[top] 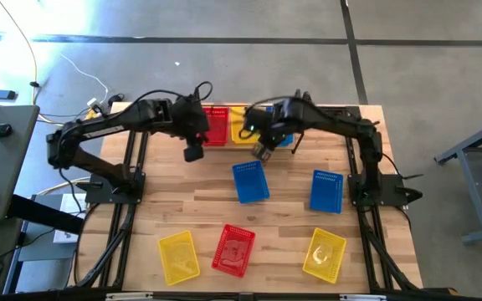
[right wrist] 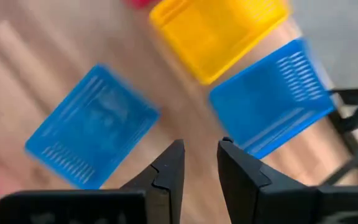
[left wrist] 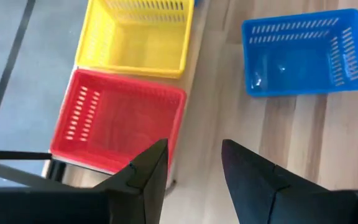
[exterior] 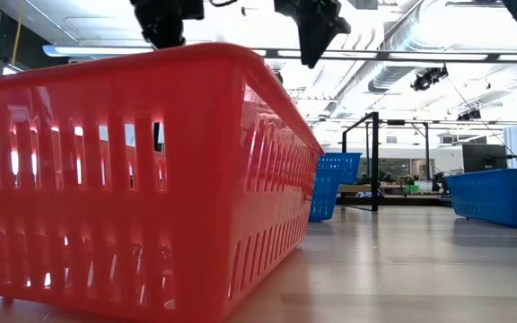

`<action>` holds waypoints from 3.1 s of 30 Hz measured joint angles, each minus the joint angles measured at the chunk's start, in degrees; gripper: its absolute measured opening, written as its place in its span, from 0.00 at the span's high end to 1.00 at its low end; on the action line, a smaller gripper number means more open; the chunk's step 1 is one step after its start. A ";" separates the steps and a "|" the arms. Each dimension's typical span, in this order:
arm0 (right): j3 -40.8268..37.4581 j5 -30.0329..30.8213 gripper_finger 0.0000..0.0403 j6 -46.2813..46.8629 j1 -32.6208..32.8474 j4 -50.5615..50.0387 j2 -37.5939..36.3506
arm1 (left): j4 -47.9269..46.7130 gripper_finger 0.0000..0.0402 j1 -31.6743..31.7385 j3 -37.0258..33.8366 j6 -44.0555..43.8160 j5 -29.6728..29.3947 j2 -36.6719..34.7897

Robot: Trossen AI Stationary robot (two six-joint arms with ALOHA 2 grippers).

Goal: Stack baskets on shelf by color
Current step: Stack the right yellow bin on top of the yellow bin

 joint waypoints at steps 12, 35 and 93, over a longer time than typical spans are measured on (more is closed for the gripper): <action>-8.89 -9.41 0.79 5.77 12.72 -0.01 -0.11 | 0.07 0.65 -0.23 -5.63 -4.33 1.36 -5.96; -42.70 -15.87 0.79 37.93 42.59 19.32 -20.08 | -0.04 0.65 -0.51 -5.68 -4.46 1.83 -7.20; -55.49 -15.79 0.96 55.37 62.14 47.44 -7.07 | 0.05 0.65 -0.51 -5.68 -8.85 3.16 -7.15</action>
